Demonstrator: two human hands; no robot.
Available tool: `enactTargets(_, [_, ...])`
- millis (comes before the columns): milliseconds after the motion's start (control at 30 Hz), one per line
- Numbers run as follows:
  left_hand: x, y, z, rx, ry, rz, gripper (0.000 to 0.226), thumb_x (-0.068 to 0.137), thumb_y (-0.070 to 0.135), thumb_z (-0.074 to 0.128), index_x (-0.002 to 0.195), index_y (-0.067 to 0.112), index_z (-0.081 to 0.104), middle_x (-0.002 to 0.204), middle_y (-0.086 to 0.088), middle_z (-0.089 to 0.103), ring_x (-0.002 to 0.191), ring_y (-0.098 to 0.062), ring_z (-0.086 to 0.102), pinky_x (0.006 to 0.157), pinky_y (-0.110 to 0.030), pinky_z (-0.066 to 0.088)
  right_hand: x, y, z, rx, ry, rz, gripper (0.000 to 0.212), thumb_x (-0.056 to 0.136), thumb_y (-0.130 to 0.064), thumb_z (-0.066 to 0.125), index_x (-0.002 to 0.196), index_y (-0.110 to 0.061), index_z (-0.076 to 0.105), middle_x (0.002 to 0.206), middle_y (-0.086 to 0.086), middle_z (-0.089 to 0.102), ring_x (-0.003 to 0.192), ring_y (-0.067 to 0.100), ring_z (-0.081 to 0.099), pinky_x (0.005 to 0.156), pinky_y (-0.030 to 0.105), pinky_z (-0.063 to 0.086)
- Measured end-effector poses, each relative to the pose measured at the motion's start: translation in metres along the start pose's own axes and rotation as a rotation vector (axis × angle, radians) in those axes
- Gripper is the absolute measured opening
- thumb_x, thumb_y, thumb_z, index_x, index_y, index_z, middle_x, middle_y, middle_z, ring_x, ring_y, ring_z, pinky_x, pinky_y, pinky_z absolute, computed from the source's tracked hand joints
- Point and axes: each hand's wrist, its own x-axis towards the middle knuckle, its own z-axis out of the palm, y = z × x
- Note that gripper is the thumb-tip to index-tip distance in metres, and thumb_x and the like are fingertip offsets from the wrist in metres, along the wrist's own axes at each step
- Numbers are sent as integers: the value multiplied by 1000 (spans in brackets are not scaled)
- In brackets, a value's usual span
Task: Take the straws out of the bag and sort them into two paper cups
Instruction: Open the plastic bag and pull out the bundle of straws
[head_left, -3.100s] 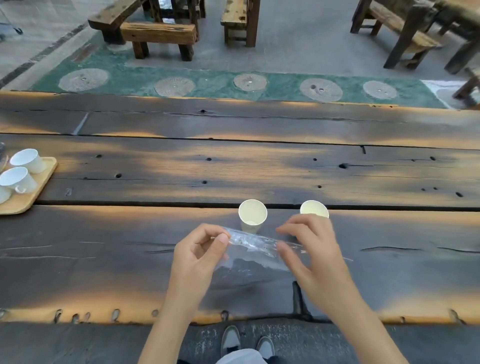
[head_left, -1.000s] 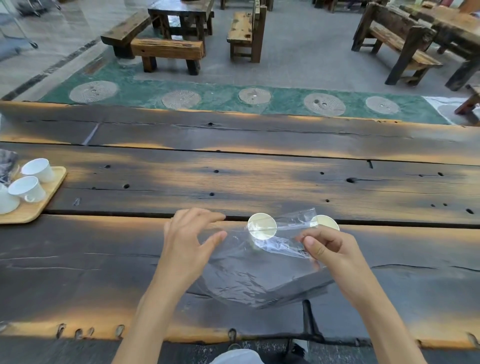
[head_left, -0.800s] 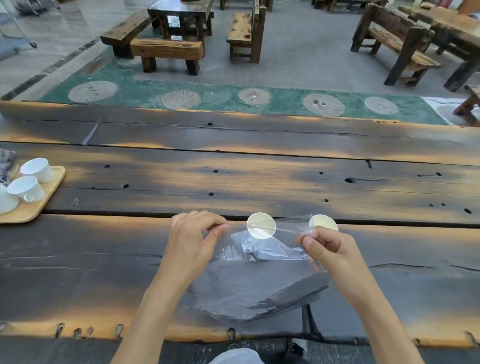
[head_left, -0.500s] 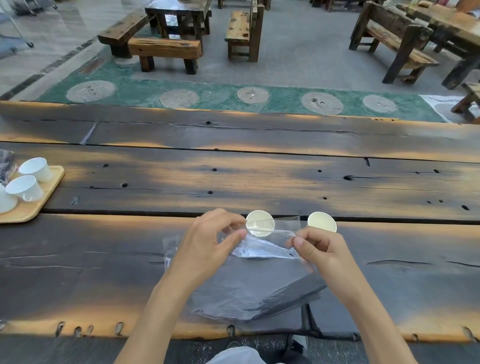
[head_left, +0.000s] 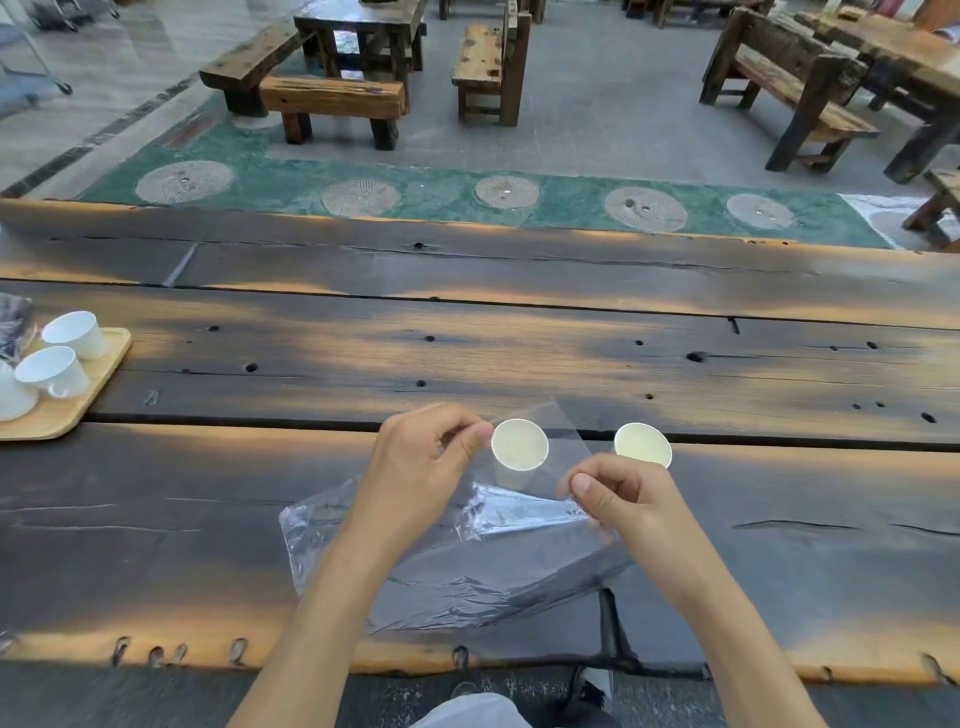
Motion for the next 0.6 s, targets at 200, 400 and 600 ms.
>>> enactTargets(200, [-4,-23,-34,71,350,-139,14,99,18,57,107,19,68,107,7,64,107,-14,57,91,-29,45,-4,-15,-13,161,157,-33,23,94,-13,58,77,-14,73,65,-3,51,61,10,46,62,19,39])
enactTargets(400, [-36,-75,-1,-352,826,-736,28,99,31,44,120,21,59,121,-5,62,112,-23,60,102,-45,48,-5,-48,-6,512,213,-93,19,89,-15,57,78,-9,71,62,5,46,58,25,58,61,25,52])
enactTargets(600, [-64,-67,84,-1218,303,-1104,58,82,66,46,116,20,54,105,-13,60,101,-27,59,94,-39,46,-2,-73,13,801,221,-128,24,96,-14,51,80,-12,68,64,4,59,61,18,66,62,25,55])
